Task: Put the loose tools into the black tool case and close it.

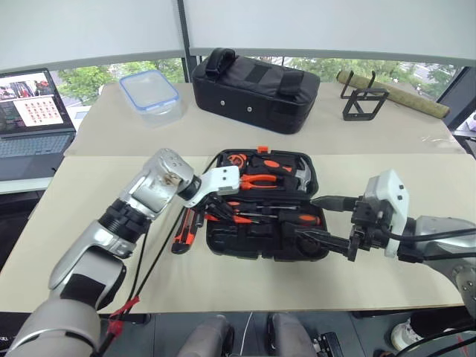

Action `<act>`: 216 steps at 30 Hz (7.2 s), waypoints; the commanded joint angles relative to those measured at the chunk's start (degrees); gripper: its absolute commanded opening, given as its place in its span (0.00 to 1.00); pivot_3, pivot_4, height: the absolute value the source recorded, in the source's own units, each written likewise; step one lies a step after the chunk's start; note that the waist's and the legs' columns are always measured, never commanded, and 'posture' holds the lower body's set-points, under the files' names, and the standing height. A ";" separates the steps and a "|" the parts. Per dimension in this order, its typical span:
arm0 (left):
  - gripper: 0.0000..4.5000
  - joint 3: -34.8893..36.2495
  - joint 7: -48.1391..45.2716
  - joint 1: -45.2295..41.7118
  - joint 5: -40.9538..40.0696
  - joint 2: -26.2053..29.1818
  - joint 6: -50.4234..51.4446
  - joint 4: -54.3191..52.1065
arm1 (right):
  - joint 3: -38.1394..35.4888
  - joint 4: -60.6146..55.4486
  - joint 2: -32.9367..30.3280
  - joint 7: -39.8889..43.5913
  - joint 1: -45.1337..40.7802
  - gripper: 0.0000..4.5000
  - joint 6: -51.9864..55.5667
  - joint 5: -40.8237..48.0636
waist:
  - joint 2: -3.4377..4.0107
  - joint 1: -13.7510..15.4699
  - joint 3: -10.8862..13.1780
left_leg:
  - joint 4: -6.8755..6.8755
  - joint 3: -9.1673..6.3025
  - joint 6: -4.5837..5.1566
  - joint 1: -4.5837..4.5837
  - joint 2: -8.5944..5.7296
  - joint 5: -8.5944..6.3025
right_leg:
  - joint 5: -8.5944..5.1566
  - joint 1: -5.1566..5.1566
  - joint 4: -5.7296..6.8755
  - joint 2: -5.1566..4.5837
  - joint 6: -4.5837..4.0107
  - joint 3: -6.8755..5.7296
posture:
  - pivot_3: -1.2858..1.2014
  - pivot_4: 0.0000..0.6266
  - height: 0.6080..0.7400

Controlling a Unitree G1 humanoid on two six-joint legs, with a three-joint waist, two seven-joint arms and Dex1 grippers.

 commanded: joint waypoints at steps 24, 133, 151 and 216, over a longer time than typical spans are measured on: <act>0.09 -1.01 4.22 1.48 -0.08 -5.14 1.66 -2.26 | -0.44 -0.36 0.72 -0.01 -0.85 1.00 -3.05 -0.62 | 0.00 -0.17 0.00 | 0.01 0.00 0.01 -0.01 0.00 0.00 | 0.00 0.01 -0.01 -0.01 0.01 0.02 | 0.52 0.24 0.83; 0.99 32.77 61.74 24.30 -21.70 -5.39 55.71 -34.16 | 9.88 6.49 2.36 10.06 -14.12 1.00 -5.59 -3.27 | -0.11 0.68 -0.04 | -0.23 0.11 -0.48 0.43 0.02 -0.22 | 0.14 0.18 0.01 0.08 0.06 0.12 | 0.52 0.24 0.83; 0.34 23.15 45.40 21.68 -19.79 11.44 31.21 -21.63 | 6.80 3.83 0.38 8.07 -8.27 1.00 -5.05 -3.52 | 0.08 0.62 -0.14 | -0.33 0.16 -0.55 0.67 0.04 -0.21 | 0.13 0.27 0.06 0.20 0.02 0.22 | 0.52 0.24 0.83; 0.01 -9.22 -6.36 -1.23 -1.94 -2.58 -4.96 -1.34 | -3.89 -4.27 -2.82 0.86 6.71 1.00 -2.27 3.53 | -0.04 1.05 0.01 | -0.01 0.12 0.14 0.01 -0.06 0.10 | 0.25 0.07 -0.17 -0.04 0.14 0.11 | 0.52 0.24 0.83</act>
